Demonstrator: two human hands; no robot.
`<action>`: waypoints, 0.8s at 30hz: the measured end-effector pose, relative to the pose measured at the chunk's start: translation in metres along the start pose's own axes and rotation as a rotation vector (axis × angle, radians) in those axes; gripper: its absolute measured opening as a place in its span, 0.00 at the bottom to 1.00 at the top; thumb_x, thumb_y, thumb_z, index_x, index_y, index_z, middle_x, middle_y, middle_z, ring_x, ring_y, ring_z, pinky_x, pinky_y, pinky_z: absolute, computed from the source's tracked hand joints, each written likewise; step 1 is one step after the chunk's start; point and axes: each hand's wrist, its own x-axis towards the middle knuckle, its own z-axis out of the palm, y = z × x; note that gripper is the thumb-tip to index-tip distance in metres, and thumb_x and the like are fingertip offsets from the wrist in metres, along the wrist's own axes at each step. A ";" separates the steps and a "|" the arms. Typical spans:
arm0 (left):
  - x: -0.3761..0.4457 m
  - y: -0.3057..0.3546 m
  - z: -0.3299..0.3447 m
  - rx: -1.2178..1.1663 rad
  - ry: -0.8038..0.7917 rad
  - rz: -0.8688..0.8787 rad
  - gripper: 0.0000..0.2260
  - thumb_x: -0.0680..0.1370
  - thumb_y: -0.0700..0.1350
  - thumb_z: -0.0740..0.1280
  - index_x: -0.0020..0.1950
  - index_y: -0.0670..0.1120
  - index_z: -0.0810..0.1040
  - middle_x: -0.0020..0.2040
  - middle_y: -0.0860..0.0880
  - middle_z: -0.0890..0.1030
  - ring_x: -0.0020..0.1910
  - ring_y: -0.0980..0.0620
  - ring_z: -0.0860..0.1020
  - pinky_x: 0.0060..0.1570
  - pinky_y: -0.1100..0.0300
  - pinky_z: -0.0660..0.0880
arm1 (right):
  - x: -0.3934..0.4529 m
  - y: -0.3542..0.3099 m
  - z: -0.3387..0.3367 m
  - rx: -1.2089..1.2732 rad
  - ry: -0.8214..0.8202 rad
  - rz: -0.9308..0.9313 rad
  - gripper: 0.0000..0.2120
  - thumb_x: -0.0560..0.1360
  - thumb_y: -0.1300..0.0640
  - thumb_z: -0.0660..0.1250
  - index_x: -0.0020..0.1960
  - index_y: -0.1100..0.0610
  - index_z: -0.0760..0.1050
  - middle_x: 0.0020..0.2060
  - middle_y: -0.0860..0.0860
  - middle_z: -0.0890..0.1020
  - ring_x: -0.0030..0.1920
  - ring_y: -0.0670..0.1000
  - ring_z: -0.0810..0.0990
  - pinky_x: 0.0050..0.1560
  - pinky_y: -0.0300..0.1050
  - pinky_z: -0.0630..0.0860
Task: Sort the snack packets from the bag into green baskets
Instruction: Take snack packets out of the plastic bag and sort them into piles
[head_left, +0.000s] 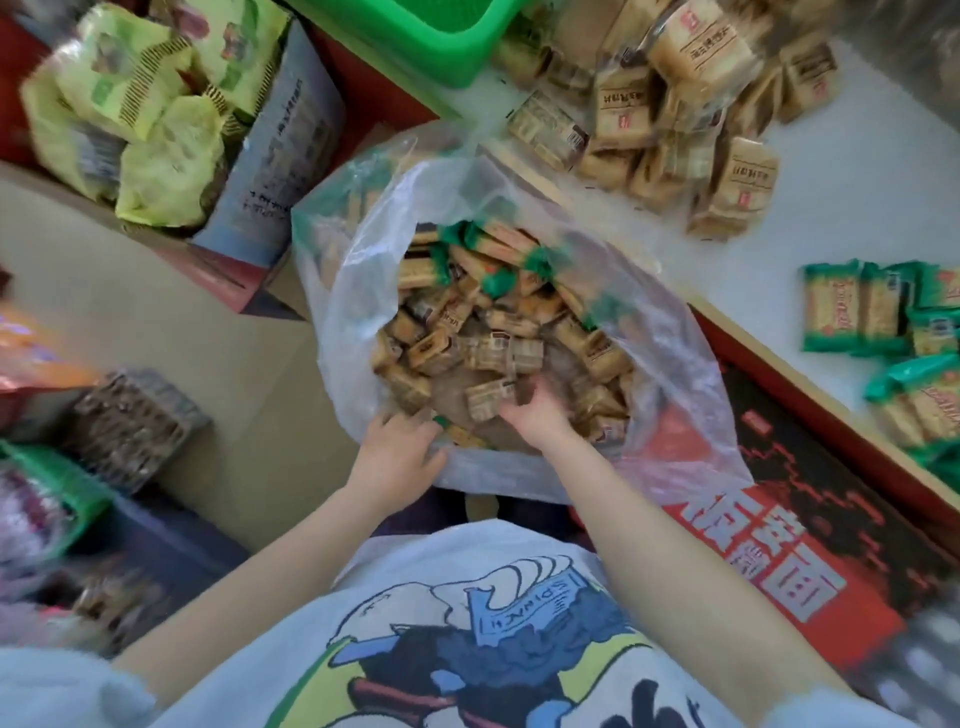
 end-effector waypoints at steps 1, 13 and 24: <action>-0.002 0.000 0.001 -0.015 0.015 -0.004 0.21 0.79 0.56 0.53 0.59 0.47 0.79 0.54 0.48 0.82 0.57 0.44 0.77 0.64 0.49 0.64 | 0.003 0.001 0.008 -0.043 0.023 -0.002 0.35 0.76 0.51 0.73 0.76 0.59 0.61 0.71 0.56 0.72 0.70 0.59 0.71 0.66 0.48 0.69; -0.007 0.004 -0.005 -0.279 0.080 -0.083 0.17 0.83 0.53 0.59 0.70 0.49 0.73 0.62 0.48 0.80 0.63 0.45 0.73 0.68 0.50 0.63 | -0.006 -0.008 0.015 0.230 -0.053 0.021 0.22 0.74 0.49 0.75 0.63 0.59 0.77 0.53 0.49 0.81 0.48 0.50 0.79 0.49 0.44 0.77; 0.010 0.104 -0.146 -0.914 0.077 0.261 0.25 0.74 0.51 0.76 0.67 0.63 0.71 0.59 0.60 0.77 0.56 0.65 0.78 0.57 0.68 0.74 | -0.103 -0.038 -0.125 0.690 -0.299 -0.194 0.13 0.83 0.48 0.60 0.61 0.56 0.74 0.42 0.52 0.80 0.33 0.47 0.71 0.26 0.38 0.61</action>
